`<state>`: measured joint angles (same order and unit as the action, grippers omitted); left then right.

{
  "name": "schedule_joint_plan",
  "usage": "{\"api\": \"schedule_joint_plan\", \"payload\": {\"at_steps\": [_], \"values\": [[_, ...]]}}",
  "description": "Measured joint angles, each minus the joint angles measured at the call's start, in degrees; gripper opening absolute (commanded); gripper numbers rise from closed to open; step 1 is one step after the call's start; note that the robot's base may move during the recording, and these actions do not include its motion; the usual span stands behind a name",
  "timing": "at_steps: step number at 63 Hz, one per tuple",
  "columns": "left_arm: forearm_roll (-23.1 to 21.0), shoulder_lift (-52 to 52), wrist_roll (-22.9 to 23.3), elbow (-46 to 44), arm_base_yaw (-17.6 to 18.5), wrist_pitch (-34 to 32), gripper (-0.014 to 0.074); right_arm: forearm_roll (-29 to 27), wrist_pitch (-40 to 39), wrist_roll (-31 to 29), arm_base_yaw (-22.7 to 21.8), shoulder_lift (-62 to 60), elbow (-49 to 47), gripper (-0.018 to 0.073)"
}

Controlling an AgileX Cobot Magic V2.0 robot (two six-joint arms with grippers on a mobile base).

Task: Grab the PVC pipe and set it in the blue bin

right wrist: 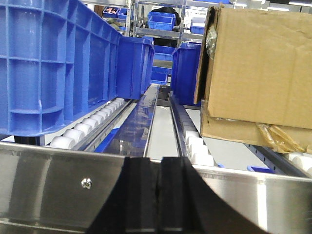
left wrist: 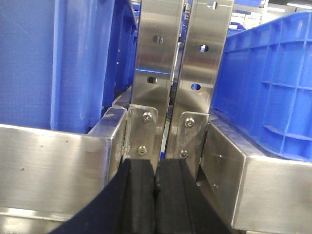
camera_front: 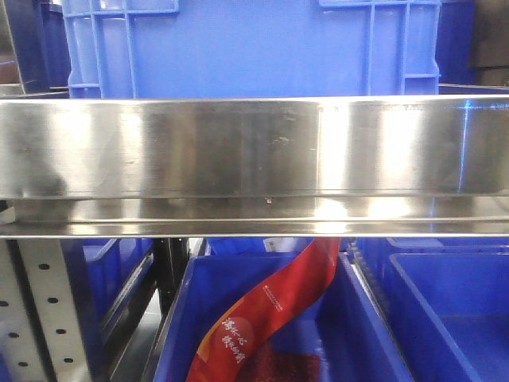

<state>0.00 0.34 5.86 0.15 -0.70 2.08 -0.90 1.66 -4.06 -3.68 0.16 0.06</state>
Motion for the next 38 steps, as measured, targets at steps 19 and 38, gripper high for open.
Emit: {"api": "schedule_joint_plan", "payload": {"at_steps": [19,38], "values": [[0.0,0.0,0.0,0.0,0.0,0.0,-0.0111,0.0,0.0,0.0,0.0,0.0,0.0,-0.0162],[0.0,0.0,-0.11,0.0,0.0,0.0,-0.0111,0.0,0.0,0.0,0.0,0.0,0.0,-0.0162]]}}
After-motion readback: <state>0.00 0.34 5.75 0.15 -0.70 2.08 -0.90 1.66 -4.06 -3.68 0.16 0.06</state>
